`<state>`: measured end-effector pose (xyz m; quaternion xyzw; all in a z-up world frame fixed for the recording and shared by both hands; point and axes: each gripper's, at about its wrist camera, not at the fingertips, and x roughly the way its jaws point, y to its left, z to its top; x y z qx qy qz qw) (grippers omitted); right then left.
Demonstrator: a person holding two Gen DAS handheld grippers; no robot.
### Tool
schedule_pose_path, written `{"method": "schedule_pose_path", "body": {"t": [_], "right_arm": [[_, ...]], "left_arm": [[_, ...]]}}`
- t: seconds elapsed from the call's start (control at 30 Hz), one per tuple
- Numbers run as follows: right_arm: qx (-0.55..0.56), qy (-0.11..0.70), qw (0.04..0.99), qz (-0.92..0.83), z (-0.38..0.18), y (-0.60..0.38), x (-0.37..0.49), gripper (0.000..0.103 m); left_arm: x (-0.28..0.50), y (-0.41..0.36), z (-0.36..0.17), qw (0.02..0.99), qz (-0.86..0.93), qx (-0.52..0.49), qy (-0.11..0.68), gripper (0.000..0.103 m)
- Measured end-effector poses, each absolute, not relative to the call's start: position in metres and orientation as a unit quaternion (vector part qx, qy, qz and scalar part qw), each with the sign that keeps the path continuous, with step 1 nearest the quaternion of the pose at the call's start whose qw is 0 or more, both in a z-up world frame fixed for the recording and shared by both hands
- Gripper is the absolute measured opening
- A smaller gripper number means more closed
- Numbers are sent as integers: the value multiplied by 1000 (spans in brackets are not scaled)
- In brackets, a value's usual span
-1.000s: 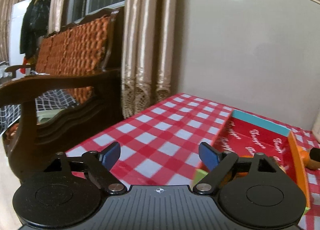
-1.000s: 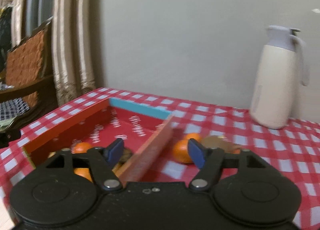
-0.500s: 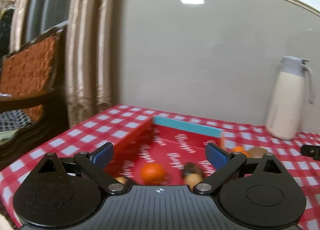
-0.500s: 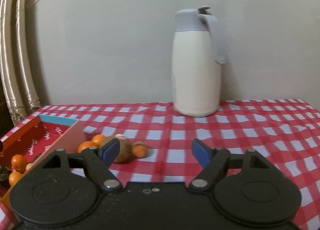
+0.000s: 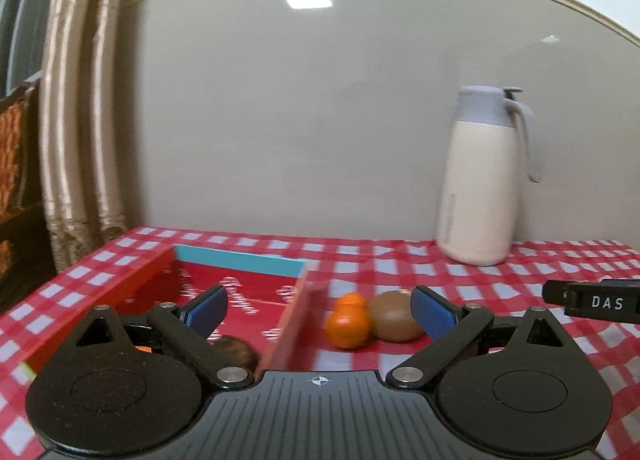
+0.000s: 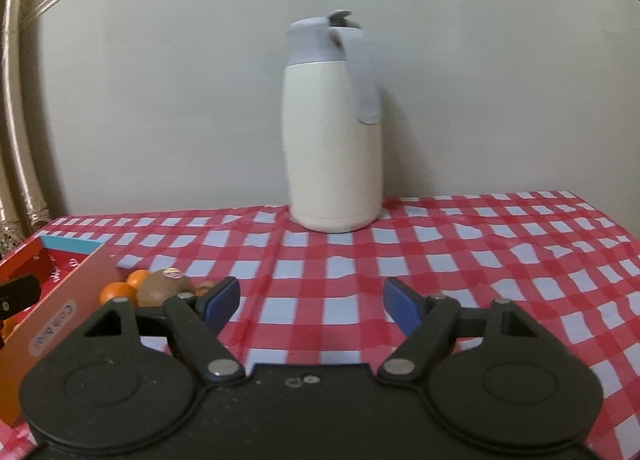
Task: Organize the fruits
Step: 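Move the left gripper toward the orange beside the kiwi, then close the left gripper on the orange and lift it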
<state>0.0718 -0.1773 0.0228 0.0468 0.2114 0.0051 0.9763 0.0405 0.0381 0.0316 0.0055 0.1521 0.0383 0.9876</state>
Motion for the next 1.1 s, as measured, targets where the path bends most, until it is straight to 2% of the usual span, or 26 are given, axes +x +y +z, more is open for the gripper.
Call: {"method": "schedule_pose_path", "body": {"t": [0.2, 0.33, 0.57, 0.8, 1.1], "right_arm": [[54, 215, 975, -13, 19, -200, 74, 78], [62, 216, 974, -24, 18, -214, 77, 78], [65, 221, 973, -32, 14, -223, 88, 78], [66, 227, 971, -32, 9, -223, 96, 78], [60, 230, 971, -37, 6, -221, 99, 78]], "left_arm": [[62, 6, 22, 984, 13, 22, 176, 95], [80, -2, 9, 977, 9, 22, 214, 74], [103, 6, -6, 968, 33, 11, 249, 68], [120, 7, -16, 963, 44, 11, 264, 53], [136, 10, -18, 965, 52, 14, 256, 49]]}}
